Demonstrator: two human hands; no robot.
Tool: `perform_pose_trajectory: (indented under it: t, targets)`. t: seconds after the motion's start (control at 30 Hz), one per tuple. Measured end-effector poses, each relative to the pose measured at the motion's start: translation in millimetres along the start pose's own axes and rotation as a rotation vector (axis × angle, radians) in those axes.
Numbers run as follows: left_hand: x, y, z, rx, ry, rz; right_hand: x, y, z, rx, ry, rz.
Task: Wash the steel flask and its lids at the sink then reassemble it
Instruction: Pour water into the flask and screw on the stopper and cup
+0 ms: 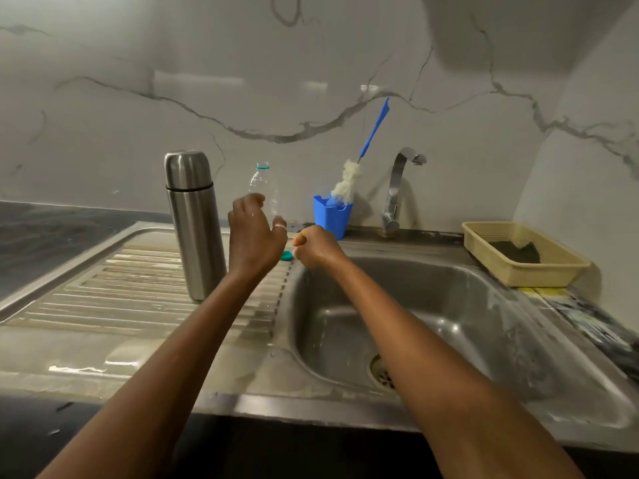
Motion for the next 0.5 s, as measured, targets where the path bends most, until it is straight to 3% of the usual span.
perform_pose_trajectory:
  t: [0.13, 0.5]
  targets:
    - [9, -25, 45, -0.04, 0.112, -0.014, -11, -13, 40, 0.036, 0.072, -0.164]
    - [44, -65, 109, 0.034, 0.319, -0.004, -35, -42, 96, 0.075, 0.154, -0.251]
Point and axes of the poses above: each hand's wrist, its own z-axis towards the middle knuckle, its own y-axis out of the back of the hand, x = y × z, the point moved 2 cm from there along z, towards the middle knuckle, and after that the axes turned 6 degrees about x, right-handed, at the moved point
